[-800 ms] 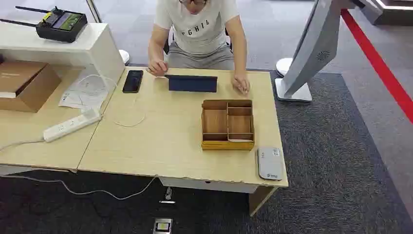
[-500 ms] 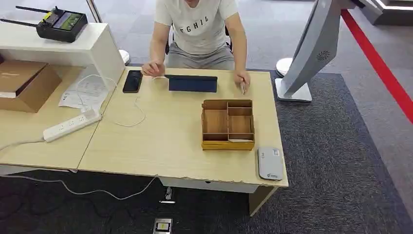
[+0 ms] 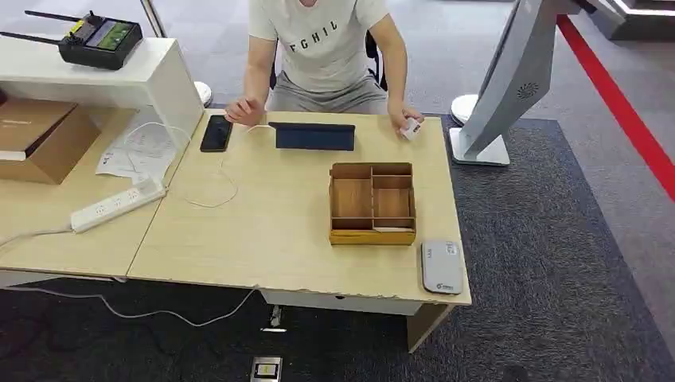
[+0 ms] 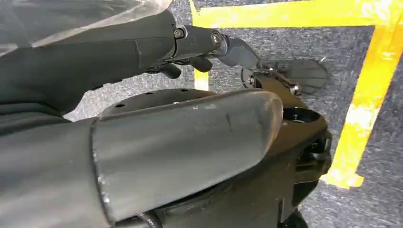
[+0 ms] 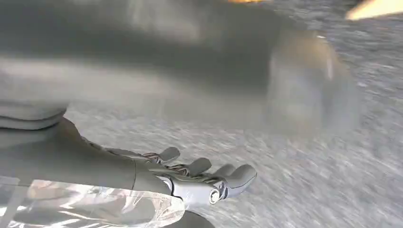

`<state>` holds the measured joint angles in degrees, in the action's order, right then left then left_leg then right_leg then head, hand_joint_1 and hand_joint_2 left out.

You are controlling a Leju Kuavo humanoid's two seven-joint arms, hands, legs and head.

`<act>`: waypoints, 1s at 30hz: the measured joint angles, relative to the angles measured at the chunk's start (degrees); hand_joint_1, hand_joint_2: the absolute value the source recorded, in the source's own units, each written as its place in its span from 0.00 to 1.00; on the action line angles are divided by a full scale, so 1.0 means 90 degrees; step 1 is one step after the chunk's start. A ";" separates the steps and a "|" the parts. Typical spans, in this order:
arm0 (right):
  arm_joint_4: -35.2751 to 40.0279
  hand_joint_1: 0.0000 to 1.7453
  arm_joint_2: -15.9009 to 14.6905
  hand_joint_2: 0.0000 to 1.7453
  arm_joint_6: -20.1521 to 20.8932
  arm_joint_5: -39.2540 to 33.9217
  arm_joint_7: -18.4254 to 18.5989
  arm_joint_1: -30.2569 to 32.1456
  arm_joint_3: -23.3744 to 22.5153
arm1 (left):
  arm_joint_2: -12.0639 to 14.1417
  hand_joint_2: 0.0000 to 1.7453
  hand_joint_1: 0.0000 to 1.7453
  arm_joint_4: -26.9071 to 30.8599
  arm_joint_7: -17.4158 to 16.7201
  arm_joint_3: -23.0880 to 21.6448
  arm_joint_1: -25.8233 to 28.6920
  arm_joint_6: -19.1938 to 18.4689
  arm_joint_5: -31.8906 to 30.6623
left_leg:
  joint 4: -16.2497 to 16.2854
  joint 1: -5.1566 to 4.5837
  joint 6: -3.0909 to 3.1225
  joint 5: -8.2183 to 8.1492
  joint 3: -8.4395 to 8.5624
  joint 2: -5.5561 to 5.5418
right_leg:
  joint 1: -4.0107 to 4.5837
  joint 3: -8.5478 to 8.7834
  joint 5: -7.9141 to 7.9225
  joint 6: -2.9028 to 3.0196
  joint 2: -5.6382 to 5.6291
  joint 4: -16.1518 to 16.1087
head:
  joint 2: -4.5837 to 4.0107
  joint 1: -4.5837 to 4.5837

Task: Pass the card to the sensor for recognition and then transmit it.

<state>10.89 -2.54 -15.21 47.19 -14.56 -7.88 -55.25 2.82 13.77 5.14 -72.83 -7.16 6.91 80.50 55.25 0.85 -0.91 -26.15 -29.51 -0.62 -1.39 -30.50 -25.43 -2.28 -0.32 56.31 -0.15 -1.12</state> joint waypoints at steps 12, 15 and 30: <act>0.3812 0.00 -0.1516 1.00 -0.0033 -0.3135 0.2729 -0.0137 0.1779 | 0.0056 0.00 0.00 -0.0051 0.0044 0.0007 -0.0017 -0.0100 -0.0216 | 0.0002 -0.0061 0.0039 0.0016 -0.0006 0.0028 | -0.0059 -0.0013 0.0019 -0.0035 -0.0023 0.0010 | 0.0000 -0.0005; 0.5184 0.00 -0.1916 1.00 -0.0401 -0.2991 0.3352 -0.0096 0.2828 | 0.0063 0.00 0.00 -0.0051 0.0100 0.0007 -0.0041 -0.0102 -0.0280 | 0.0001 -0.0060 0.0044 0.0018 -0.0005 0.0036 | -0.0059 -0.0015 0.0026 -0.0041 -0.0034 0.0012 | 0.0000 0.0003; 0.8359 0.00 -0.2936 1.00 -0.0277 -0.0404 0.3855 -0.0460 0.6352 | 0.0168 0.00 0.00 -0.0051 0.0133 -0.0012 -0.0061 -0.0214 -0.0624 | 0.0001 -0.0051 0.0056 0.0038 -0.0021 -0.0013 | -0.0051 -0.0014 0.0027 -0.0045 0.0010 0.0011 | 0.0000 0.0002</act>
<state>86.12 -28.96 -17.70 43.55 20.13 -12.02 1.91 4.33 13.31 6.34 -72.94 -7.71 4.98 74.88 55.26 0.39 -0.41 -25.81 -29.70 -0.73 -1.84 -30.63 -25.18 -2.69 -0.23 56.41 -0.15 -1.09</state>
